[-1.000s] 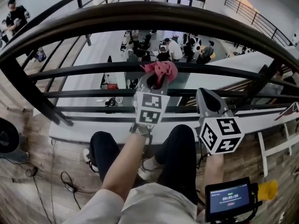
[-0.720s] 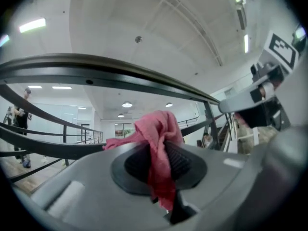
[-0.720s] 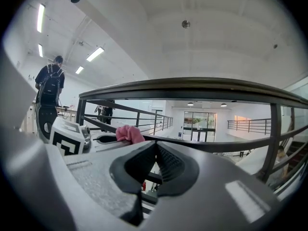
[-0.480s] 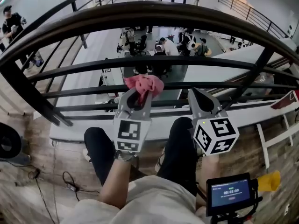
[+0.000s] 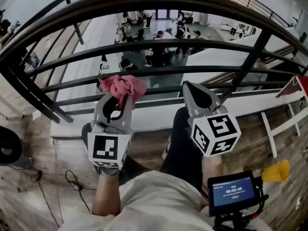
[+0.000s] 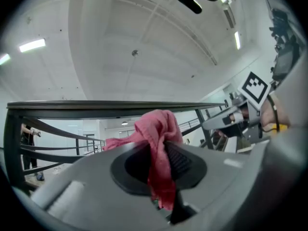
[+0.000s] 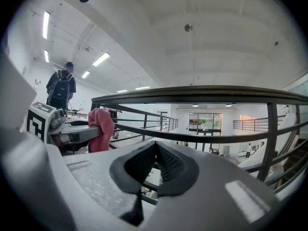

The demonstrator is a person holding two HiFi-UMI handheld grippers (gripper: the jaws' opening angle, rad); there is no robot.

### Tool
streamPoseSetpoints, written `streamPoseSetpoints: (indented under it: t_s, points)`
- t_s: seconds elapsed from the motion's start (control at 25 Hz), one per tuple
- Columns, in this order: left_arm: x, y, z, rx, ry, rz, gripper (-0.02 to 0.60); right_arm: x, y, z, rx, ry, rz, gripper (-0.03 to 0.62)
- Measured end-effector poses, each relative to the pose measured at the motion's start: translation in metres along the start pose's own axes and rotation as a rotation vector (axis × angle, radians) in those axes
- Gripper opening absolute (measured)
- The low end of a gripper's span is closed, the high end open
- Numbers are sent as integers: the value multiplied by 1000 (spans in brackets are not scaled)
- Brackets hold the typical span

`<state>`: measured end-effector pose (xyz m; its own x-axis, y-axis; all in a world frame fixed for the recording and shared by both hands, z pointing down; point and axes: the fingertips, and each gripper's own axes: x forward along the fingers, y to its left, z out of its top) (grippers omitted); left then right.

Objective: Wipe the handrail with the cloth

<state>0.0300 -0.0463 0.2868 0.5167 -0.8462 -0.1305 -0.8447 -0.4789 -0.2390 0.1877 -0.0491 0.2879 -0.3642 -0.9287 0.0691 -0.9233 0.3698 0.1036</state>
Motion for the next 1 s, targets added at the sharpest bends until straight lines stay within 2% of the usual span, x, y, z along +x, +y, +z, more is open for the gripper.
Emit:
streamPoseSetpoints:
  t_s: [0.12, 0.32, 0.6, 0.88, 1.0]
  points:
    - [-17, -7, -6, 27, 27, -8, 71, -16, 10, 0, 9, -4, 4, 2]
    - [-52, -27, 13, 26, -16, 11, 70, -62, 27, 8, 22, -55, -5, 2]
    - [-120, -73, 22, 4, -33, -17, 69, -141, 61, -4, 10, -60, 2, 2]
    - [-172, -79, 8, -40, -34, 10, 71, -179, 87, -27, 38, -33, -16, 2]
    - [-196, -86, -3, -35, -35, 12, 71, -193, 105, -44, 37, -42, -12, 2]
